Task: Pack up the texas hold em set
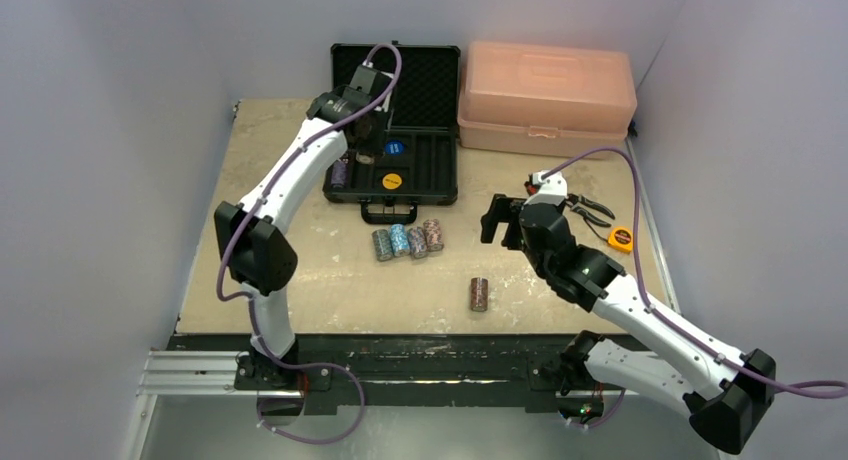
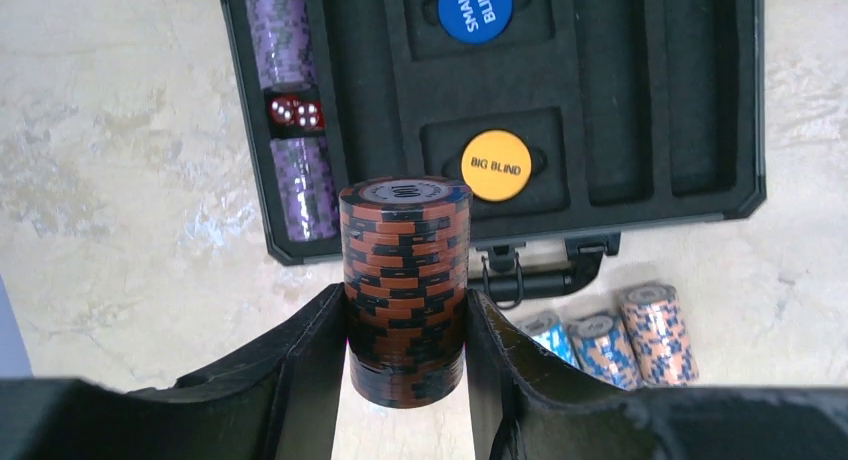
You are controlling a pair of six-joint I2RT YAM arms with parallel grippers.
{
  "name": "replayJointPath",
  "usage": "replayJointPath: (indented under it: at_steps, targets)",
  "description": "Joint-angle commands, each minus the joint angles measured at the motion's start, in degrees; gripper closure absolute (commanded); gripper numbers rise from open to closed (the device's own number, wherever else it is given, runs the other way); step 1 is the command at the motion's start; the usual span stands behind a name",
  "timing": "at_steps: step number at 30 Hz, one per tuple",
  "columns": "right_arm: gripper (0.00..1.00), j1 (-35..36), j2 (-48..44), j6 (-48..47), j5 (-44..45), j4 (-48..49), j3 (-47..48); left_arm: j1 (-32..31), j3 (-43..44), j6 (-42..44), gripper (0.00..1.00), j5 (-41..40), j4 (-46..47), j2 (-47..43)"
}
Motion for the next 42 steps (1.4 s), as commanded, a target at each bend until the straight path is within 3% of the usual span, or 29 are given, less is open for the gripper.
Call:
replayJointPath:
  at_steps: [1,12,42]
  targets:
    - [0.01,-0.07,-0.26,1.60,-1.21,-1.12,-0.03,0.81,9.17,2.93,1.00,-1.95,-0.18,3.96]
    - [0.01,-0.07,-0.03,2.00,-1.61,-2.04,-0.22,5.79,18.33,4.96,1.00,8.08,-1.52,13.92]
    - [0.01,-0.07,0.12,2.94,-6.61,-7.54,2.59,11.27,27.86,2.78,1.00,7.21,1.23,29.97]
